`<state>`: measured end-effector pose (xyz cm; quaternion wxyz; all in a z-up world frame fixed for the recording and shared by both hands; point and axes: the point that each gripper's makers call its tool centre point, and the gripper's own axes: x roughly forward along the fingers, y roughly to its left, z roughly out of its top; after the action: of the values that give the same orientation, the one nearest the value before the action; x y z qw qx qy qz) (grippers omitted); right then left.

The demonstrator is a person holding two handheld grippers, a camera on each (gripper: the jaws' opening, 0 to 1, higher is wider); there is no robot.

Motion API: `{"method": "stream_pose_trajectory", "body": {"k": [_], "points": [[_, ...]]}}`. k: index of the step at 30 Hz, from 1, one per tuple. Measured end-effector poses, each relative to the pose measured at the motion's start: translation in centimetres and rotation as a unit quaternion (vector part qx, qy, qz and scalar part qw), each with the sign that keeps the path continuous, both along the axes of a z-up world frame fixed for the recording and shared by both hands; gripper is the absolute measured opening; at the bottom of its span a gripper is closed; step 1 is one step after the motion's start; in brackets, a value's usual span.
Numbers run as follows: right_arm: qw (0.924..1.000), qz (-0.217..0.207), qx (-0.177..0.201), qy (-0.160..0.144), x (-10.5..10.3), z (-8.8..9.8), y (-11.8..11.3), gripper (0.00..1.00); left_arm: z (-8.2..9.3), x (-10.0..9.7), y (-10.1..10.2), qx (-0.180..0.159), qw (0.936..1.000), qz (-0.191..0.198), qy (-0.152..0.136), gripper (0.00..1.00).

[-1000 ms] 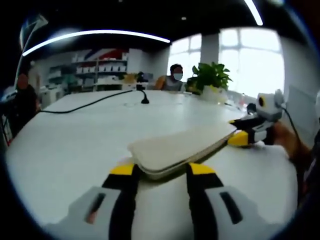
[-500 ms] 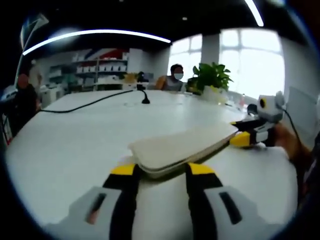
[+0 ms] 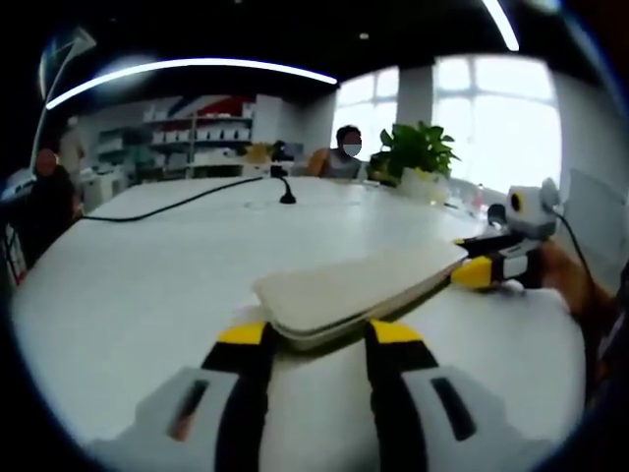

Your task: Arrange the utensils inside the cutlery case until each visible utensil rests in its matching compartment.

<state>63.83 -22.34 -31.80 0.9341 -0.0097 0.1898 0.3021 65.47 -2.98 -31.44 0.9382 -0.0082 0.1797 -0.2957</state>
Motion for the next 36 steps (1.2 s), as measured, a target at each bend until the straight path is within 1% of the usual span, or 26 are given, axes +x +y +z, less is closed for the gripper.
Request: {"method": "stream_pose_trajectory", "body": {"k": [2,4,6,9,11,12,13,16,17,20,22,23,24,25,26,28,29,30,31,33,36], "points": [[1.0000,-0.007,0.001,0.001,-0.3,0.0,-0.3,0.52,0.0,-0.2,0.3,0.001,1.0000,0.002,0.003,0.41],[0.9999,-0.012,0.001,0.000,-0.8,0.0,-0.7,0.52,0.0,-0.3,0.8,-0.001,1.0000,0.007,0.005,0.42],[0.9996,-0.023,0.012,-0.006,-1.3,0.6,-1.1,0.52,0.1,-0.6,1.5,-0.002,0.9999,0.014,0.006,0.43],[0.9963,-0.067,0.024,-0.048,-1.3,2.6,-2.6,0.51,0.8,-0.9,2.5,-0.003,0.9996,0.025,-0.006,0.44],[0.9934,-0.092,0.027,-0.063,-1.4,3.6,-3.6,0.51,1.7,-0.8,3.0,-0.012,0.9993,0.031,-0.019,0.44],[0.9927,-0.099,0.021,-0.066,-1.5,3.9,-4.0,0.51,2.4,-0.7,3.2,-0.022,0.9987,0.035,-0.029,0.43],[0.9917,-0.104,0.014,-0.073,-1.5,4.3,-4.3,0.51,3.0,-0.7,3.5,-0.032,0.9981,0.041,-0.034,0.43],[0.9897,-0.113,0.002,-0.087,-1.8,5.3,-5.0,0.51,4.6,-0.9,4.3,-0.059,0.9964,0.051,-0.034,0.42],[0.9894,-0.114,0.002,-0.090,-2.0,5.6,-5.1,0.51,5.4,-1.0,4.7,-0.074,0.9949,0.057,-0.039,0.42],[0.9882,-0.119,0.021,-0.094,-2.3,6.8,-5.8,0.51,6.6,-1.8,5.3,-0.077,0.9945,0.055,-0.045,0.36],[0.9870,-0.123,0.028,-0.099,-2.6,7.5,-6.2,0.52,7.6,-2.1,5.9,-0.067,0.9939,0.062,-0.063,0.38],[0.9863,-0.124,0.030,-0.105,-2.8,7.9,-6.4,0.51,8.4,-2.1,6.4,-0.062,0.9921,0.072,-0.082,0.40],[0.9854,-0.119,0.032,-0.117,-3.0,8.5,-6.5,0.51,9.0,-2.3,6.7,-0.061,0.9908,0.076,-0.094,0.43],[0.9851,-0.102,0.041,-0.133,-3.2,9.2,-6.0,0.48,9.5,-2.4,6.8,-0.062,0.9899,0.078,-0.101,0.45],[0.9857,-0.097,0.053,-0.127,-3.6,9.4,-5.9,0.47,10.0,-2.7,7.0,-0.063,0.9888,0.078,-0.110,0.47],[0.9855,-0.091,0.069,-0.126,-4.0,9.9,-5.8,0.47,11.3,-3.2,7.5,-0.066,0.9858,0.077,-0.133,0.49],[0.9852,-0.091,0.071,-0.127,-4.2,10.1,-5.9,0.47,11.7,-3.2,7.7,-0.068,0.9841,0.078,-0.144,0.50],[0.9846,-0.095,0.072,-0.128,-4.6,10.3,-6.0,0.48,12.5,-3.3,7.9,-0.075,0.9800,0.080,-0.166,0.51],[0.9843,-0.095,0.066,-0.134,-4.8,10.5,-6.0,0.49,12.4,-3.6,8.1,-0.075,0.9806,0.081,-0.162,0.53],[0.9838,-0.098,0.060,-0.137,-5.3,10.7,-6.2,0.49,12.7,-3.9,8.3,-0.069,0.9795,0.083,-0.170,0.58],[0.9825,-0.104,0.056,-0.144,-6.1,11.0,-6.6,0.55,13.0,-4.2,8.6,-0.052,0.9779,0.087,-0.183,0.65]]}}
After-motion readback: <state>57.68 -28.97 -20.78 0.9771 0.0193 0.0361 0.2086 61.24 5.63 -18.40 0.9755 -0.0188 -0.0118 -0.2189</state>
